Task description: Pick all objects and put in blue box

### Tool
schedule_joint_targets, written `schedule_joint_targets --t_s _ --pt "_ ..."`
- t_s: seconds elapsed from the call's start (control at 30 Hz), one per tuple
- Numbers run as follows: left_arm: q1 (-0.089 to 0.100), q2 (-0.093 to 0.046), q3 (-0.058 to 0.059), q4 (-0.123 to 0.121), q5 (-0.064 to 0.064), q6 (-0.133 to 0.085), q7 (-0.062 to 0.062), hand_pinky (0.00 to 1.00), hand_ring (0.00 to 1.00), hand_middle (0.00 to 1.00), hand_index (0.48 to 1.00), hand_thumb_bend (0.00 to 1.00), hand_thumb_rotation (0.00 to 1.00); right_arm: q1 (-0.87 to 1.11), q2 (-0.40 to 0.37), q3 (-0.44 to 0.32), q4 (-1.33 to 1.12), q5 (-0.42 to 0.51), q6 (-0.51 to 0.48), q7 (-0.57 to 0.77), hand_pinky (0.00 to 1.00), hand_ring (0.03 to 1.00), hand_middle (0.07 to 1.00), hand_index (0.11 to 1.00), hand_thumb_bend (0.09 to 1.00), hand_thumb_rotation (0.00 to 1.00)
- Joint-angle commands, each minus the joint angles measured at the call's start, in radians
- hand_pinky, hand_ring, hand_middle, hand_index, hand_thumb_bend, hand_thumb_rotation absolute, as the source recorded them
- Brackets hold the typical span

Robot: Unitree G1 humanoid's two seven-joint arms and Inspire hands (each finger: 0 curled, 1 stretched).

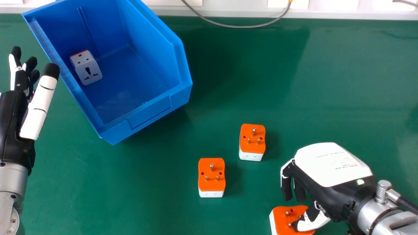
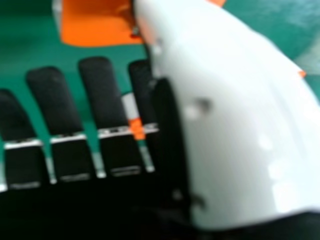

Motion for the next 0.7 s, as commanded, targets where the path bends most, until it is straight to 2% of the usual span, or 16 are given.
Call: schedule_joint_targets --t_s 0.0,0.1,0.17,0.23,0.3,0.37,0.43,0.47,0.67 --pt "0.004 0.016 0.010 -0.016 -0.009 -0.001 -0.005 0.95 0.99 1.00 0.995 0.67 0.90 -0.013 -0.009 -0.019 0.018 0.005 -0.019 -0.054 0.32 0.375 0.475 0.484 0.511 0.00" --pt "0.003 0.012 0.011 -0.015 -0.014 0.004 -0.007 0.96 0.99 1.00 0.994 0.66 0.90 -0.031 -0.010 -0.020 0.063 0.002 -0.034 -0.111 0.31 0.366 0.478 0.481 0.512 0.00" --pt "-0.003 0.008 0.011 -0.013 -0.017 0.025 -0.002 0.96 0.99 1.00 0.994 0.65 0.90 -0.060 -0.004 -0.019 0.121 -0.001 -0.044 -0.173 0.30 0.355 0.478 0.480 0.512 0.00" --pt "0.000 0.008 0.005 -0.019 -0.009 0.034 0.004 0.96 0.99 1.00 0.993 0.61 0.89 -0.094 0.013 -0.015 0.181 0.001 -0.048 -0.245 0.28 0.335 0.475 0.480 0.512 0.00" --pt "0.004 0.008 0.001 -0.017 0.001 0.028 0.007 0.96 0.99 1.00 0.993 0.61 0.89 -0.126 0.036 -0.013 0.238 0.015 -0.046 -0.312 0.28 0.335 0.475 0.480 0.512 0.00" --pt "0.003 0.008 -0.002 -0.008 0.005 0.023 0.008 0.96 0.99 1.00 0.992 0.58 0.89 -0.150 0.064 -0.017 0.292 0.046 -0.050 -0.379 0.21 0.266 0.453 0.491 0.511 0.00" --pt "0.003 0.006 -0.004 0.001 0.007 0.010 0.006 0.96 0.99 1.00 0.991 0.57 0.88 -0.166 0.086 -0.017 0.332 0.068 -0.053 -0.439 0.18 0.239 0.445 0.495 0.510 0.00" --pt "0.004 0.005 -0.005 0.007 0.010 -0.001 0.005 0.95 0.99 1.00 0.990 0.56 0.88 -0.173 0.095 -0.017 0.349 0.079 -0.055 -0.464 0.14 0.191 0.426 0.500 0.507 0.00" --pt "-0.002 0.009 -0.008 0.064 0.025 -0.077 0.007 0.94 0.99 1.00 0.989 0.56 0.87 -0.199 0.109 -0.014 0.399 0.098 -0.059 -0.552 0.09 0.141 0.400 0.508 0.503 0.00"
